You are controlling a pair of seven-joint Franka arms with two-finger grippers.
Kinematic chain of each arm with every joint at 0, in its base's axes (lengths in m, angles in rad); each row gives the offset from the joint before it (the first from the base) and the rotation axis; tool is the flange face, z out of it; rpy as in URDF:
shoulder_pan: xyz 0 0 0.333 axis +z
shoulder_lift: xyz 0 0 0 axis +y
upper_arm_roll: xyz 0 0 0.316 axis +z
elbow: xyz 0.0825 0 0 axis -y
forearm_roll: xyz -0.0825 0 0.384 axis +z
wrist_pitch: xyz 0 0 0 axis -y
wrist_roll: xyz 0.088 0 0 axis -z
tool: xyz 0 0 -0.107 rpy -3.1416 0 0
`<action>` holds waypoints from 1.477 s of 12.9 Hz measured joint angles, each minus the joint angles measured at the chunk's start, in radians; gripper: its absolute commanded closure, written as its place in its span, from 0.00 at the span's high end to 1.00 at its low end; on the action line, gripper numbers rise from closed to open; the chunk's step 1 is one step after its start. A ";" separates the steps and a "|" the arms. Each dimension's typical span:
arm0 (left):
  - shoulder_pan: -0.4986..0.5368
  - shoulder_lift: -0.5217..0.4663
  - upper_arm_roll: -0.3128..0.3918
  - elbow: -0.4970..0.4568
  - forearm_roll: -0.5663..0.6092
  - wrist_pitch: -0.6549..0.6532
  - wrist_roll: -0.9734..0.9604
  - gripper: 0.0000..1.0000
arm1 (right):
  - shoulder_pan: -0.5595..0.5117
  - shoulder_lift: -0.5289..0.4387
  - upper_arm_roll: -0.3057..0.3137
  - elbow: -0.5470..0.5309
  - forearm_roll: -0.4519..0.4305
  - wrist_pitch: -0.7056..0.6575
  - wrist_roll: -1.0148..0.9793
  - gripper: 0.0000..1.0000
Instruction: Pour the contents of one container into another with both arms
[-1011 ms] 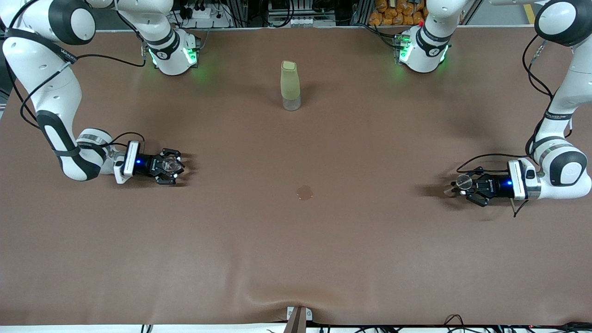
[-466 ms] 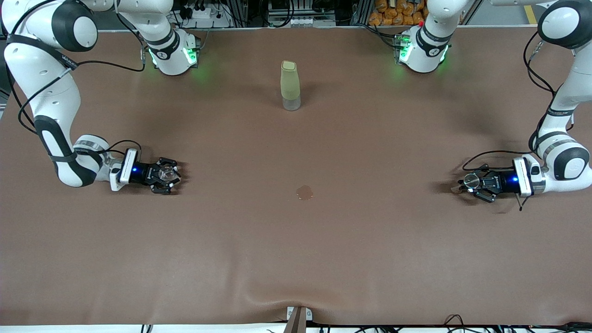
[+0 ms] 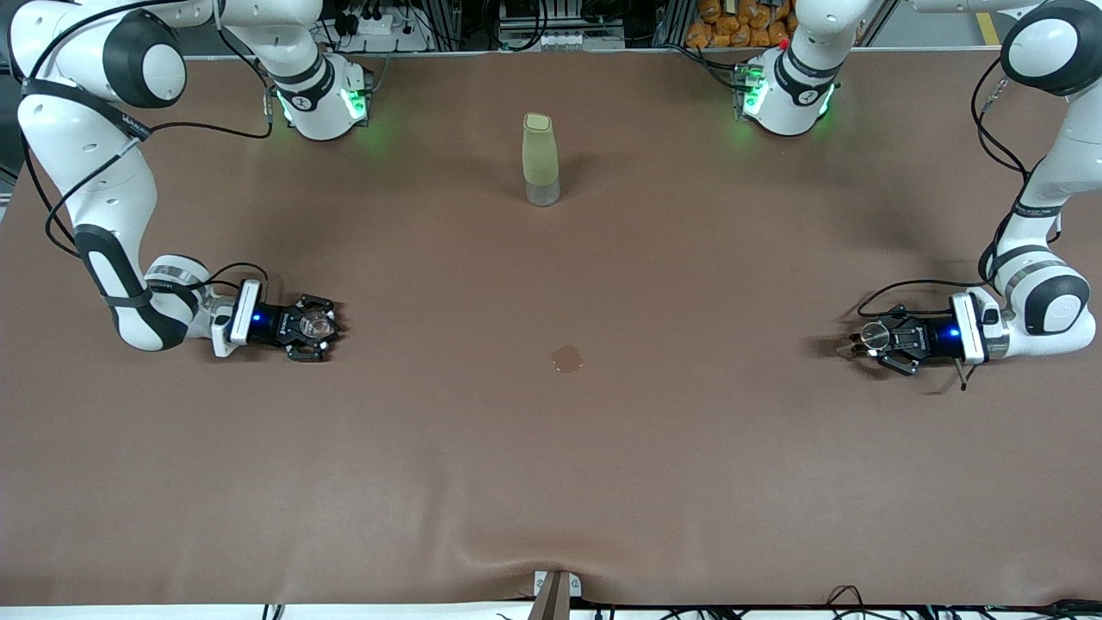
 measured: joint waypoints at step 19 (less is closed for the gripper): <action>0.029 -0.073 0.113 0.212 0.164 -0.025 -0.271 1.00 | 0.051 -0.310 -0.275 0.063 -0.468 -0.029 0.833 1.00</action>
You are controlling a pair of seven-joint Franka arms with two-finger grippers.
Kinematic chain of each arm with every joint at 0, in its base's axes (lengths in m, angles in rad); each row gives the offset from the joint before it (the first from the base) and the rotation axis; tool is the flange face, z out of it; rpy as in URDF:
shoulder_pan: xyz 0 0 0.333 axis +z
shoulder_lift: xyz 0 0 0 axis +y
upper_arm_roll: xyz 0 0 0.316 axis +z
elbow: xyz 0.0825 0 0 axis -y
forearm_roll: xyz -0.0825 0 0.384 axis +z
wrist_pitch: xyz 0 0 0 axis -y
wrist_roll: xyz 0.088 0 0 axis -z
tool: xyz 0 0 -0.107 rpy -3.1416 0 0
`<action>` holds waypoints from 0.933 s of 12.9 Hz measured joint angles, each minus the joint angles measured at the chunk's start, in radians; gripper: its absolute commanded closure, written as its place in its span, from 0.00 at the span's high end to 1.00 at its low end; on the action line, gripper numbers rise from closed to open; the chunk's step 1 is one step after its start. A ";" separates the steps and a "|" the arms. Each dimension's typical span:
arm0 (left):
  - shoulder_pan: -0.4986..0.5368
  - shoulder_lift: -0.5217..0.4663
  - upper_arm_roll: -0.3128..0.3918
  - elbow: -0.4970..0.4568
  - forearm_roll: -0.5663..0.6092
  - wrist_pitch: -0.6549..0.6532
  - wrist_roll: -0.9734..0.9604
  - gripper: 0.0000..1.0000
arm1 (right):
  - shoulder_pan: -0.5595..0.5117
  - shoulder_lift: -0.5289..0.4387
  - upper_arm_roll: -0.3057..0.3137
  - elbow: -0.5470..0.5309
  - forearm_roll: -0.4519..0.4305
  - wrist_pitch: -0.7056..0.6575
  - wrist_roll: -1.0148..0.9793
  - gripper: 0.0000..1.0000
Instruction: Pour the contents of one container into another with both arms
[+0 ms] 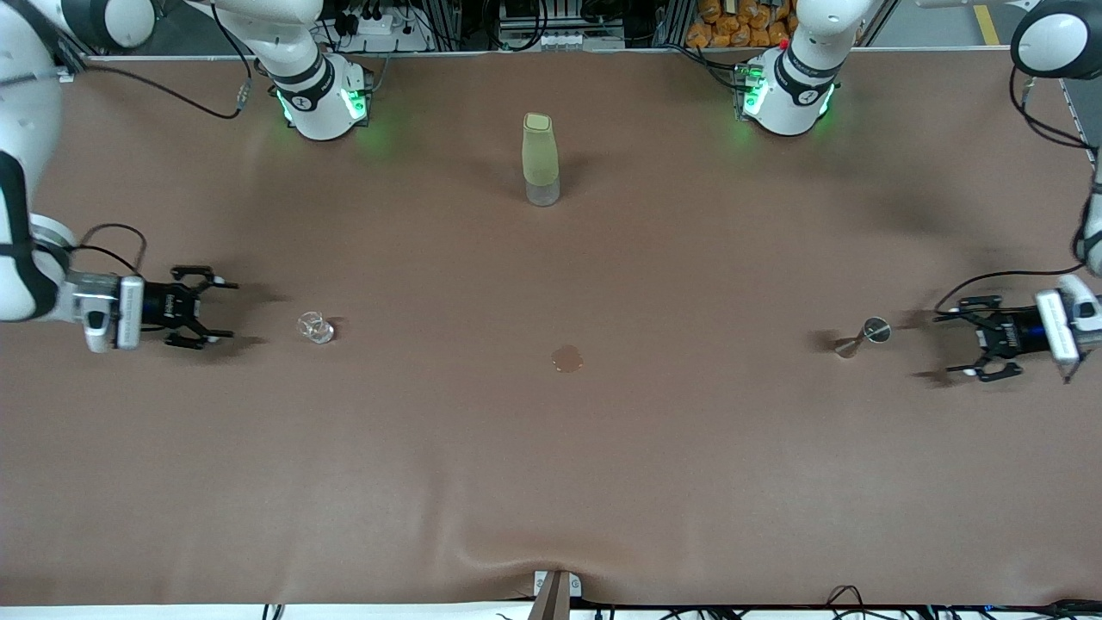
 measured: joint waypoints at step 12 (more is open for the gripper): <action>-0.483 -0.587 -0.028 0.058 0.518 0.003 -1.518 1.00 | 0.272 -0.412 -0.065 0.258 -0.571 -0.160 1.321 1.00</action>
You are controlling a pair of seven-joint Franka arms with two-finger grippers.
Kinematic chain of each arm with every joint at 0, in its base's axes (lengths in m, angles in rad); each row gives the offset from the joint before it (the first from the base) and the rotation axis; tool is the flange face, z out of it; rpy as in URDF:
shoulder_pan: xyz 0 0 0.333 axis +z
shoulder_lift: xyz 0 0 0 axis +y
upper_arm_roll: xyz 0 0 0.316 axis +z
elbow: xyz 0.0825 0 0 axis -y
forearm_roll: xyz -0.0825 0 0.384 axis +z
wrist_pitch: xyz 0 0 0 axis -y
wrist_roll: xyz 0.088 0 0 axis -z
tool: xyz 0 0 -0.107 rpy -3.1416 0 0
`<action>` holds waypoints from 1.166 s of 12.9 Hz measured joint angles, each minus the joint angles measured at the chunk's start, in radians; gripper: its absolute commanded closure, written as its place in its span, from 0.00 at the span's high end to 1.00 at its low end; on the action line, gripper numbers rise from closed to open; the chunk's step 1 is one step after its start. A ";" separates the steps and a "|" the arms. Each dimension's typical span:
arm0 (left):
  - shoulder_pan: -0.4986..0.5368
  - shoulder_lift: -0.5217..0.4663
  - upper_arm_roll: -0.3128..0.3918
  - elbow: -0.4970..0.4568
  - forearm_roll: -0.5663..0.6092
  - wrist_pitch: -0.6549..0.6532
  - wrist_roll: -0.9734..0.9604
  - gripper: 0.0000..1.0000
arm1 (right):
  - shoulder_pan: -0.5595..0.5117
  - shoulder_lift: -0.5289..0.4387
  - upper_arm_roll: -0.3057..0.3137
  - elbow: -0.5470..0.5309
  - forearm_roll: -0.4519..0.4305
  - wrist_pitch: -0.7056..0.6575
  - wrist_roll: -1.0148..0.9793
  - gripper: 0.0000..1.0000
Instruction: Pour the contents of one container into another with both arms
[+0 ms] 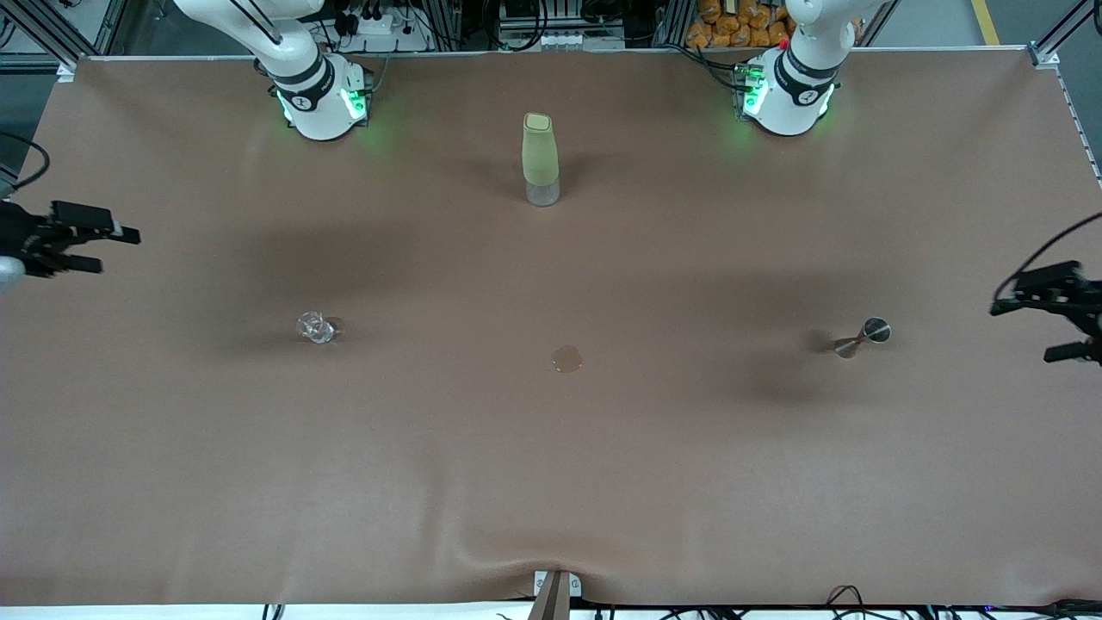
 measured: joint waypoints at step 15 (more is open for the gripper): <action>-0.272 -0.266 0.143 -0.114 0.161 -0.128 -0.664 1.00 | -0.217 -0.038 0.429 0.156 -0.269 -0.043 0.454 1.00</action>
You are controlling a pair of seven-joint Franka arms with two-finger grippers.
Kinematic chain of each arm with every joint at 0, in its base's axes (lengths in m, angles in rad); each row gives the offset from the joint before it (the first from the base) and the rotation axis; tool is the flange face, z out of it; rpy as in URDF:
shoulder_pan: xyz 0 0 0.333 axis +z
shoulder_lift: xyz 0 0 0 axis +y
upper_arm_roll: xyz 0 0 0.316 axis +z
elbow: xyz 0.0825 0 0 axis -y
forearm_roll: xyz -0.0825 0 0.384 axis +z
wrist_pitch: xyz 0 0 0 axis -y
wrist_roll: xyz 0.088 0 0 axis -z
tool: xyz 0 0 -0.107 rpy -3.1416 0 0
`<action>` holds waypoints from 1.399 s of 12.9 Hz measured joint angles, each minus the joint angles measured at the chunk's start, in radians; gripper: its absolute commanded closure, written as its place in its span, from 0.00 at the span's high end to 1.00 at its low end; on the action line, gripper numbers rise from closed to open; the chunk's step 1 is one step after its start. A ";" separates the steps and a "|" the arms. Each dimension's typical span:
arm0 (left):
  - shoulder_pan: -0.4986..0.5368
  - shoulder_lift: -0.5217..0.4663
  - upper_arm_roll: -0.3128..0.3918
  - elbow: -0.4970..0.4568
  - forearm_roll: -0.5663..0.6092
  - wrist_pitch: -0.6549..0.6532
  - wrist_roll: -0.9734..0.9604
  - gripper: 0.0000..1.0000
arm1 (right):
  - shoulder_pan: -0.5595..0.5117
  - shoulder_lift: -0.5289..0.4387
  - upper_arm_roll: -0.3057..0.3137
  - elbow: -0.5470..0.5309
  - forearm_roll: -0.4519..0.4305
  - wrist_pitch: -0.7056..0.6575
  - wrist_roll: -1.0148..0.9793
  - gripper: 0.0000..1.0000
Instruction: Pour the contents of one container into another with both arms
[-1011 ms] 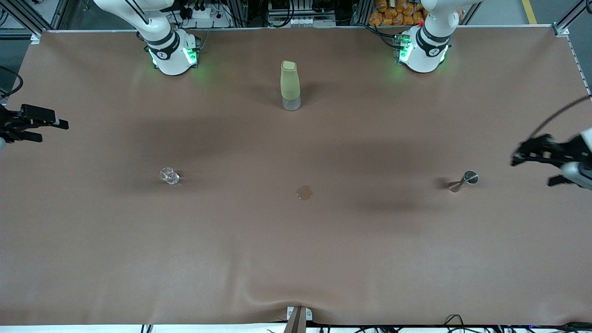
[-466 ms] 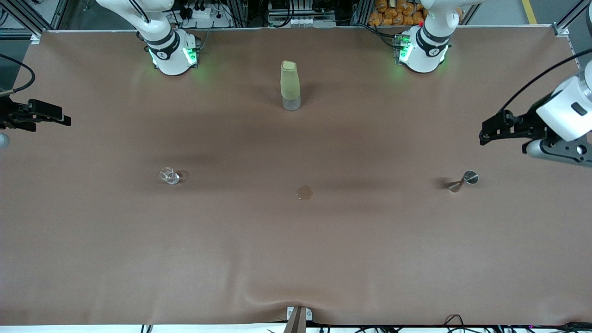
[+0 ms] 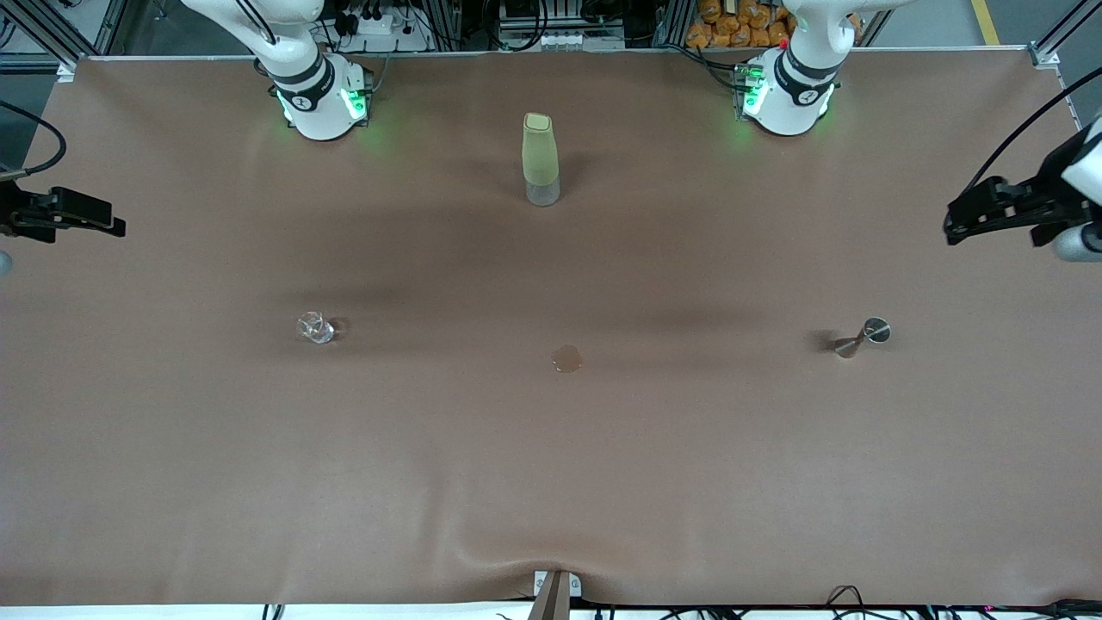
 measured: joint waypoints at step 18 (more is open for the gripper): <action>-0.024 -0.075 0.044 -0.063 0.000 0.004 -0.009 1.00 | 0.058 0.000 -0.062 0.008 -0.021 0.044 0.005 1.00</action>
